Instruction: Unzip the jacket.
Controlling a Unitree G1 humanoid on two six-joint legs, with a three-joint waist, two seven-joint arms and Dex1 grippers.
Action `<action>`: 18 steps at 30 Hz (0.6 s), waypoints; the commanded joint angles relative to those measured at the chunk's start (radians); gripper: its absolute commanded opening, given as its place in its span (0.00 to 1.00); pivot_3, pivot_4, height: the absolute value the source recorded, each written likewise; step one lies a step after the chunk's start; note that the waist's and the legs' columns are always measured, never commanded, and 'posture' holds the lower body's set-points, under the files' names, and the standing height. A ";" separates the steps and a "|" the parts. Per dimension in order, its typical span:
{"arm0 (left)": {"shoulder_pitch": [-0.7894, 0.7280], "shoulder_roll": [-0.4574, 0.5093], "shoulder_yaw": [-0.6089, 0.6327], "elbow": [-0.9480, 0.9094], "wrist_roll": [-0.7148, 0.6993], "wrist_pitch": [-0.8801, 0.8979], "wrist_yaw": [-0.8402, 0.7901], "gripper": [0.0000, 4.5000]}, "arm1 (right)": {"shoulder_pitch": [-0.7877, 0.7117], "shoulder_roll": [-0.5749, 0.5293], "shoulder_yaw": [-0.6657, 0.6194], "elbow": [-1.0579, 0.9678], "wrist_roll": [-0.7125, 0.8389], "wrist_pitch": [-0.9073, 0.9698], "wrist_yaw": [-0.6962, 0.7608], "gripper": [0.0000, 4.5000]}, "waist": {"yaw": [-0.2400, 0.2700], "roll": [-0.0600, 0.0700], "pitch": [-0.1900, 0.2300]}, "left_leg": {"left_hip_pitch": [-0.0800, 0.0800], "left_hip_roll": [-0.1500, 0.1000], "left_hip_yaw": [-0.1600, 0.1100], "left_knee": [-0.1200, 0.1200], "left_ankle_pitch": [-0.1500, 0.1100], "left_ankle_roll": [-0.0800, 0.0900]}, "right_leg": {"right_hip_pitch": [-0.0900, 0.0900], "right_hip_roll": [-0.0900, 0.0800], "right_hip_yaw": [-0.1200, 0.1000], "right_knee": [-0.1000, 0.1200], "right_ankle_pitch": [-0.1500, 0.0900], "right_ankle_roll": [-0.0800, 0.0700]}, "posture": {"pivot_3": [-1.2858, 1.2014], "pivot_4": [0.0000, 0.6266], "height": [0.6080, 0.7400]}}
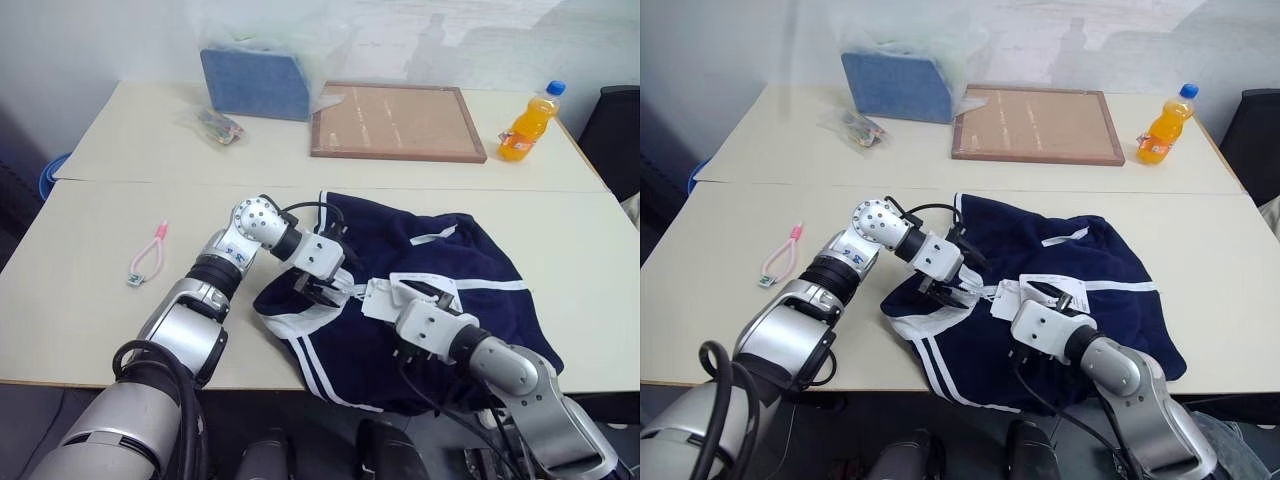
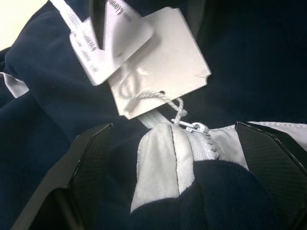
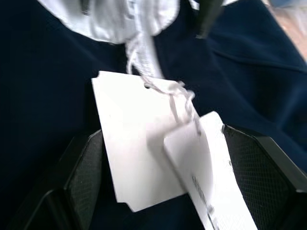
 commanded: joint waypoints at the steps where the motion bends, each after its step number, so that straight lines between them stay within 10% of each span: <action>1: 0.000 -0.006 0.021 -0.036 -0.024 0.002 -0.004 0.95 | -0.006 -0.001 -0.051 -0.017 -0.003 -0.013 -0.003 0.87 | 0.000 0.000 0.000 | 0.000 0.000 0.000 0.000 0.000 0.000 | 0.000 0.000 0.000 0.000 0.000 0.000 | 0.52 0.24 1.00; 6: 0.000 -0.010 0.023 -0.032 -0.021 -0.001 0.003 0.95 | -0.012 0.011 -0.078 -0.026 0.004 -0.012 -0.007 0.87 | 0.000 0.000 0.000 | 0.000 0.000 0.000 0.000 0.000 0.000 | 0.000 0.000 0.000 0.000 0.000 0.000 | 0.52 0.24 1.00; 14: 0.013 -0.007 0.028 -0.057 -0.031 0.012 -0.001 0.95 | -0.041 0.019 -0.038 0.084 -0.131 -0.078 -0.090 0.35 | 0.000 0.000 0.000 | 0.000 0.000 0.000 0.000 0.000 0.000 | 0.000 0.000 0.000 0.000 0.000 0.000 | 0.52 0.24 1.00; 18: 0.019 -0.004 0.031 -0.068 -0.034 0.023 0.000 0.95 | -0.060 0.044 -0.023 0.146 -0.163 -0.105 -0.113 0.35 | -0.003 0.000 0.000 | 0.000 0.000 0.000 0.000 0.000 0.000 | 0.000 0.000 0.000 0.000 0.000 0.000 | 0.52 0.24 1.00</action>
